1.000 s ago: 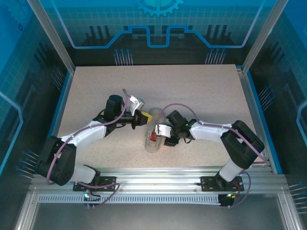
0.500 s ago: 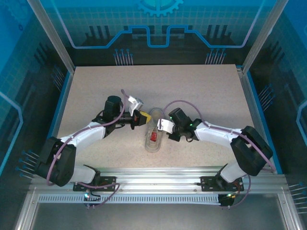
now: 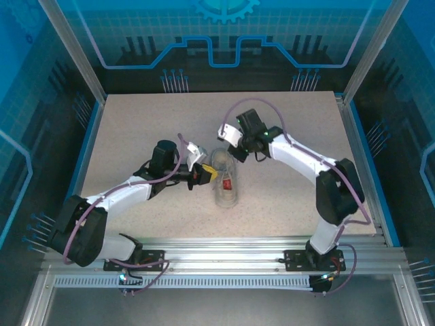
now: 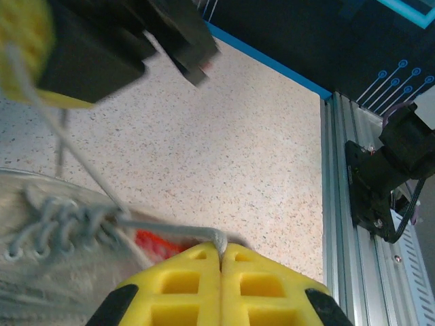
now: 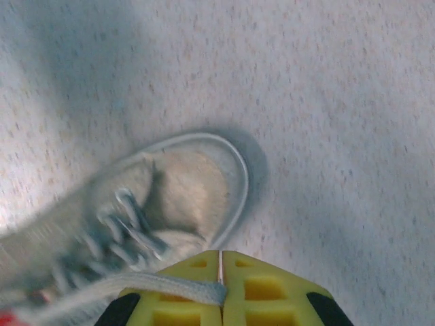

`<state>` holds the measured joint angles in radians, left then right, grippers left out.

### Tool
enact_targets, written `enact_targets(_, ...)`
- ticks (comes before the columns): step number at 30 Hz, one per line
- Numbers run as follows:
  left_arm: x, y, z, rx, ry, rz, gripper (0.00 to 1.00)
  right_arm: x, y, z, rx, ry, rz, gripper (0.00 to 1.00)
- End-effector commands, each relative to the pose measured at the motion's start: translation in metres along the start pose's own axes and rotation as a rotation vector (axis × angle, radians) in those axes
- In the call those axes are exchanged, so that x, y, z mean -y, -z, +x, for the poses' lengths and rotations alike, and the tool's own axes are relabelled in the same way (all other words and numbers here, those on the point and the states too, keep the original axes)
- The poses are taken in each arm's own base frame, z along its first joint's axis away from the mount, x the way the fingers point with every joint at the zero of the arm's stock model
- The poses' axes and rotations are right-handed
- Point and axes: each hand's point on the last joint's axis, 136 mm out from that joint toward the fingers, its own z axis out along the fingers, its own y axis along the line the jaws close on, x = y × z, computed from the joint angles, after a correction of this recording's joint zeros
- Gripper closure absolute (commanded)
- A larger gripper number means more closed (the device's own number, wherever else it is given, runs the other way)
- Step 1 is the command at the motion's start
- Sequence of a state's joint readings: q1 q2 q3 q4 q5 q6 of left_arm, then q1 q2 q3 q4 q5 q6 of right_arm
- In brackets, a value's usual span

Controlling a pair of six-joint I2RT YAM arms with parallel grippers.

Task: Tie the shoes

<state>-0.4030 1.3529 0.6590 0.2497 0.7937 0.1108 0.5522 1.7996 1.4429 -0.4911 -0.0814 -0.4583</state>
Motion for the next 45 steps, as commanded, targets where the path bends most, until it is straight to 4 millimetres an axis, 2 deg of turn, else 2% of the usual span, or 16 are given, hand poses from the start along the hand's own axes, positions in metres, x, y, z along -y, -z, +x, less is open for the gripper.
enact_targets(1, 0.014, -0.003, 0.001, -0.010, -0.060, 0.052, 1.00, -0.032, -0.011, -0.011, -0.028, -0.067, -0.236, 0.94)
enact_targets(5, 0.013, -0.007, 0.005, -0.023, -0.058, 0.052, 1.00, -0.062, -0.025, -0.035, -0.036, -0.087, -0.391, 0.83)
enact_targets(7, 0.012, -0.008, 0.005, -0.025, -0.059, 0.046, 1.00, -0.074, -0.032, -0.041, -0.044, -0.053, -0.401, 0.69)
enact_targets(11, 0.010, -0.010, 0.004, -0.026, -0.060, 0.043, 1.00, -0.071, -0.038, -0.056, -0.025, 0.006, -0.292, 0.58)
enact_targets(16, 0.002, -0.014, 0.003, -0.032, -0.050, 0.022, 1.00, -0.077, -0.008, -0.099, 0.135, 0.003, -0.335, 0.53)
enact_targets(19, -0.002, -0.016, 0.003, -0.033, -0.041, 0.013, 1.00, -0.068, 0.013, -0.108, 0.226, -0.045, -0.341, 0.50)
enact_targets(21, -0.005, -0.018, 0.004, -0.039, -0.036, 0.009, 1.00, -0.044, 0.019, -0.097, 0.229, -0.139, -0.275, 0.49)
enact_targets(23, -0.007, -0.019, 0.006, -0.041, -0.034, 0.004, 1.00, -0.013, 0.019, -0.068, 0.178, -0.277, -0.177, 0.51)
enact_targets(25, -0.009, -0.020, 0.008, -0.042, -0.034, 0.002, 1.00, 0.020, 0.015, -0.019, 0.071, -0.468, -0.048, 0.54)
enact_targets(27, -0.010, -0.021, 0.008, -0.043, -0.033, 0.003, 1.00, 0.030, 0.011, 0.026, -0.008, -0.623, -0.002, 0.55)
enact_targets(29, -0.011, -0.023, 0.009, -0.046, -0.030, 0.006, 1.00, 0.025, 0.006, 0.060, -0.060, -0.731, -0.006, 0.57)
enact_targets(32, -0.013, -0.025, 0.008, -0.043, -0.022, 0.008, 1.00, 0.002, -0.006, 0.091, -0.119, -0.788, -0.040, 0.57)
enact_targets(36, -0.013, -0.025, 0.003, -0.039, -0.025, 0.007, 1.00, -0.030, -0.026, 0.108, -0.112, -0.843, -0.132, 0.58)
enact_targets(39, -0.012, -0.022, 0.000, -0.036, -0.030, 0.001, 1.00, -0.052, -0.034, 0.112, -0.089, -0.874, -0.209, 0.60)
enact_targets(44, -0.008, -0.018, -0.005, -0.029, -0.039, -0.004, 1.00, -0.080, -0.030, 0.117, -0.088, -0.868, -0.233, 0.62)
enact_targets(45, -0.007, -0.018, -0.007, -0.024, -0.044, -0.003, 1.00, -0.091, -0.029, 0.126, -0.103, -0.877, -0.240, 0.62)
